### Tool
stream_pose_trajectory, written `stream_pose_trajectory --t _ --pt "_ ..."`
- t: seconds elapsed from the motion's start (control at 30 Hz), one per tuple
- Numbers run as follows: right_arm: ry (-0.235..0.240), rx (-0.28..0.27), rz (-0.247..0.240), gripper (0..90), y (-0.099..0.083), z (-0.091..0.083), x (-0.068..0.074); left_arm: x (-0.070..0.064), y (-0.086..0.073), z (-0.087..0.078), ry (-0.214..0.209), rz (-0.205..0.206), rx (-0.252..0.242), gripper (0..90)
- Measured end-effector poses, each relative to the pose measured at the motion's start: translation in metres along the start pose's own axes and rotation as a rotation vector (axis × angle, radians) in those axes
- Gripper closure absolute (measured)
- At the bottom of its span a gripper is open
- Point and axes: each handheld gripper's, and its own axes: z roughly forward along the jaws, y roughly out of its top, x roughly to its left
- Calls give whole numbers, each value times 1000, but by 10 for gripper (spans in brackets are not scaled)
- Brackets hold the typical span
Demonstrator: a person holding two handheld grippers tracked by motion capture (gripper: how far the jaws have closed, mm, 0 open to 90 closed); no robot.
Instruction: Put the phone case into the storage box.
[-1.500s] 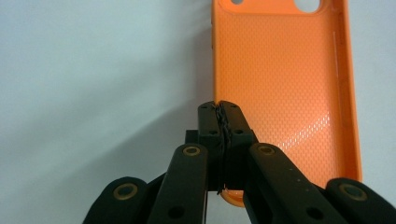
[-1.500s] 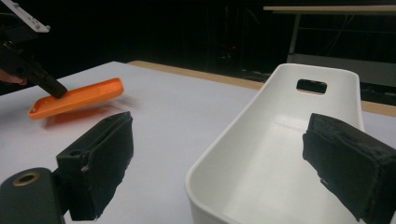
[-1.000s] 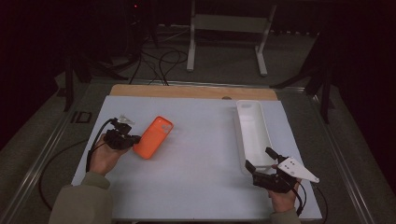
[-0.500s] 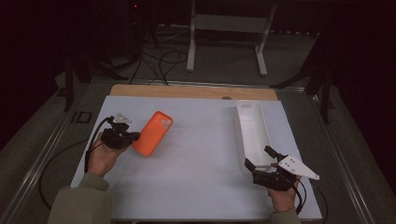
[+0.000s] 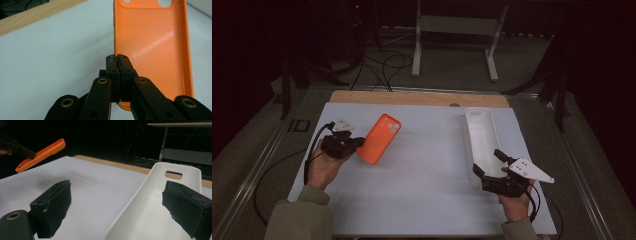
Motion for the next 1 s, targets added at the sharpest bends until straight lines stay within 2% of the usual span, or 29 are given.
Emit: stream_pose_trajectory --t 0.33,1.0 --pt "25 7 11 83 20 6 -3 -17 13 -4 -18 43 -47 899" --pt "58 38 25 83 30 22 -1 -59 45 6 -65 156 -101 899"
